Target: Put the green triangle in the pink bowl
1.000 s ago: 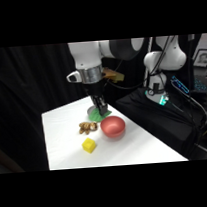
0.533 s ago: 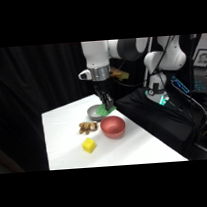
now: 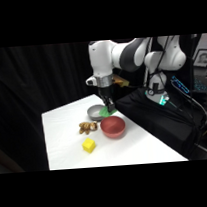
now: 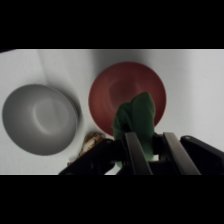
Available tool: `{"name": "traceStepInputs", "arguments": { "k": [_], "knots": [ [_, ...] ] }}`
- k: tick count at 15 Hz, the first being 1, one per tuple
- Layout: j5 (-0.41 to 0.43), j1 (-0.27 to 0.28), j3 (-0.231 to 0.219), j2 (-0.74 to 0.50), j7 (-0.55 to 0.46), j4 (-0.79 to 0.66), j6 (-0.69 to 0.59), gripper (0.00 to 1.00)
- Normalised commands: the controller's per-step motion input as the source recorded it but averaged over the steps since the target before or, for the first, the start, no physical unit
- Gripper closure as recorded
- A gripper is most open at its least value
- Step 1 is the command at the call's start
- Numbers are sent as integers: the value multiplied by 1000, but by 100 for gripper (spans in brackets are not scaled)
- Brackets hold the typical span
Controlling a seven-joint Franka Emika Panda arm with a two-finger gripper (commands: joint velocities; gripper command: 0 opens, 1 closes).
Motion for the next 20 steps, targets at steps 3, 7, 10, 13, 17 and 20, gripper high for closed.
{"name": "traceStepInputs", "arguments": {
  "k": [3,7,10,13,17,20],
  "knots": [
    [8,-47,-24,75,-70,-210,457,95],
    [25,-8,-5,55,-50,-196,383,95],
    [15,12,-4,69,-63,-130,344,95],
    [32,14,-10,87,-99,-52,280,53],
    [67,15,-13,80,-125,15,168,28],
    [86,23,3,-21,-159,30,-4,4]
  ]
}}
